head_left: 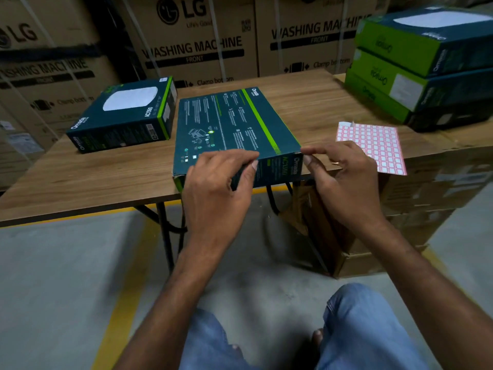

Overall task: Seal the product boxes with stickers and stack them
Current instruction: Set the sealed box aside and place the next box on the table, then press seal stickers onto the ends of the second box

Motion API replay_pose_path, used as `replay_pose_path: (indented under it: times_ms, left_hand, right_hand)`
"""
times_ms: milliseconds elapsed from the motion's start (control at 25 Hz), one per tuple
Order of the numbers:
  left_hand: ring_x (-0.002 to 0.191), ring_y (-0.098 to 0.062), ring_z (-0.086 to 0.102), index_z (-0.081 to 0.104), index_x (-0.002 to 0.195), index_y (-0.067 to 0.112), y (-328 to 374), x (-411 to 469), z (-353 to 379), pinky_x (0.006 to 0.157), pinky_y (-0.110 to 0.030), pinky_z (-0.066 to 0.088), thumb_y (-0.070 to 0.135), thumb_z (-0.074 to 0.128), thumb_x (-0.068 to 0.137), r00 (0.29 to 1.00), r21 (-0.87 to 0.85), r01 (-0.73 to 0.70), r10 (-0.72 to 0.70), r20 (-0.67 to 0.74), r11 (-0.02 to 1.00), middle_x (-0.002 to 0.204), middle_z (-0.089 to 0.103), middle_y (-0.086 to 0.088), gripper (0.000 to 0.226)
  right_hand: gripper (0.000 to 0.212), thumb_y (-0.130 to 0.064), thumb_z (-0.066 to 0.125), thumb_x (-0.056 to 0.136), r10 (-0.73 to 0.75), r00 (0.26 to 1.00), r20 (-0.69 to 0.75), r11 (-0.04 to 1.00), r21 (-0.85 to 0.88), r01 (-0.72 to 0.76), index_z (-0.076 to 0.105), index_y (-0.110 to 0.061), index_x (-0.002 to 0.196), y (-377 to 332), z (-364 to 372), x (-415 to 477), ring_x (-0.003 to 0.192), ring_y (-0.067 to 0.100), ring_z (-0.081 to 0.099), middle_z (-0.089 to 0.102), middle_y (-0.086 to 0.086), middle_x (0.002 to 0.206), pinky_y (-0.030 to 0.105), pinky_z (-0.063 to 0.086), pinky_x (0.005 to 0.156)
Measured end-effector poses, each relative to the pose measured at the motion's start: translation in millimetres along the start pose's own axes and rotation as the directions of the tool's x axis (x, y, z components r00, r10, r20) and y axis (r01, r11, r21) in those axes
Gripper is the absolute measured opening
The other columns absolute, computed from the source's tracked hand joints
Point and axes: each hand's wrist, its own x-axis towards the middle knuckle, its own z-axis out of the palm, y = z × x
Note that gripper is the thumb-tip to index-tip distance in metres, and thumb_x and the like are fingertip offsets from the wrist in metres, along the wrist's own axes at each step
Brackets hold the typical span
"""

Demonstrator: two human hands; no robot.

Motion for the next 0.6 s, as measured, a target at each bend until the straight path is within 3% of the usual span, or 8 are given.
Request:
replay_pose_path:
  times_ms: [200, 360, 520, 600]
  left_hand:
    - [0.098, -0.016, 0.072, 0.081, 0.108, 0.015, 35.9, -0.8, 42.8, 0.088, -0.03, 0.055, 0.016, 0.072, 0.099, 0.998, -0.124, -0.057, 0.06, 0.016, 0.991, 0.106, 0.079, 0.004, 0.013]
    - [0.097, -0.017, 0.073, 0.08, 0.108, 0.013, 53.0, -2.4, 75.6, 0.087, -0.037, 0.058, 0.015, 0.071, 0.099, 0.996, -0.202, -0.042, 0.056, 0.065, 0.978, 0.105, 0.079, 0.003, 0.013]
    - [0.1, -0.016, 0.073, 0.079, 0.111, 0.013, 65.2, 0.2, 102.8, 0.084, -0.04, 0.059, 0.016, 0.068, 0.1, 0.987, -0.286, 0.019, 0.028, 0.16, 0.958, 0.109, 0.078, 0.003, 0.016]
    - [0.101, -0.014, 0.073, 0.078, 0.114, 0.014, 69.2, 1.6, 114.7, 0.083, -0.04, 0.059, 0.018, 0.068, 0.101, 0.976, -0.298, 0.046, 0.021, 0.216, 0.954, 0.111, 0.078, 0.004, 0.017]
  right_hand:
    - [0.016, -0.017, 0.075, 0.095, 0.09, 0.996, -0.011, 0.996, -0.027, -0.091, 0.08, -0.023, 0.108, 26.2, -35.0, -5.0, 0.102, 0.007, 0.067, 0.071, -0.017, 0.102, 0.032, 0.055, 0.087]
    - [0.017, -0.02, 0.076, 0.095, 0.198, 0.98, -0.018, 0.979, -0.038, -0.199, 0.079, -0.026, 0.11, 48.2, -59.4, -4.2, 0.101, 0.0, 0.067, 0.072, -0.017, 0.104, 0.007, 0.046, 0.079]
    - [0.019, -0.019, 0.076, 0.095, 0.259, 0.966, -0.015, 0.963, -0.07, -0.26, 0.078, -0.027, 0.112, 65.5, -72.1, -1.9, 0.098, -0.004, 0.065, 0.073, -0.012, 0.107, 0.002, 0.043, 0.077]
    - [0.02, -0.02, 0.075, 0.095, 0.275, 0.96, -0.047, 0.957, -0.086, -0.278, 0.078, -0.028, 0.113, 73.8, -78.1, -1.0, 0.099, 0.002, 0.067, 0.075, -0.008, 0.109, 0.007, 0.047, 0.079]
